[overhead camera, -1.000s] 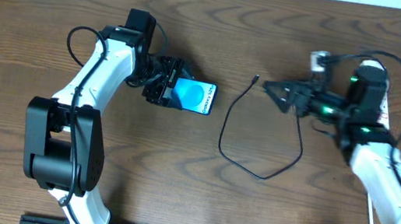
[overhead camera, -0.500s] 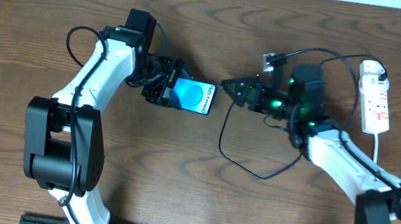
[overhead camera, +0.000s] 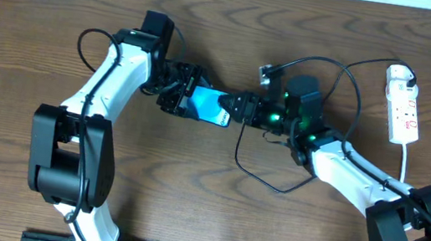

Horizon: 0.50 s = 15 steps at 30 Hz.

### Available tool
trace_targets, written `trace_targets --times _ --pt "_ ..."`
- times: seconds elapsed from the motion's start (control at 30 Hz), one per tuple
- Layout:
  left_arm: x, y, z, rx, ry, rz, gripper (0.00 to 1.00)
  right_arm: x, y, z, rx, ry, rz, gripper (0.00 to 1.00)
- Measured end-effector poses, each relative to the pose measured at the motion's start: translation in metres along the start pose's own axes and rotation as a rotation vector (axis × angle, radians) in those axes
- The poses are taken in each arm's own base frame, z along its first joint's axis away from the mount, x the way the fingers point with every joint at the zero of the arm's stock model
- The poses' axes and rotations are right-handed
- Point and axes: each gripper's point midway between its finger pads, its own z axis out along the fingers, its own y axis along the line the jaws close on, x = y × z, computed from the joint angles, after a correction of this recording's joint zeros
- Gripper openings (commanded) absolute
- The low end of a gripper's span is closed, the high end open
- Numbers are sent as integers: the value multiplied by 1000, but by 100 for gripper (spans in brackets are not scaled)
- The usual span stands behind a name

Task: Plug charger to phone and switch on socket
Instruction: 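Move the right gripper left toward the phone's top edge, then grasp the phone's top edge with the right gripper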

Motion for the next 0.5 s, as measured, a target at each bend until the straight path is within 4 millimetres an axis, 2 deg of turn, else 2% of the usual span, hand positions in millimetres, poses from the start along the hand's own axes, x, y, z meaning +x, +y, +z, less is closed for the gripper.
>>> trace_targets --times 0.2,0.4,0.5 --pt "5 1 4 -9 4 13 50 10 -1 8 37 6 7 46" --pt "5 1 4 -9 4 13 50 8 -4 8 53 -8 14 32" --pt "5 1 4 -10 4 13 50 8 -4 8 56 -12 15 29"
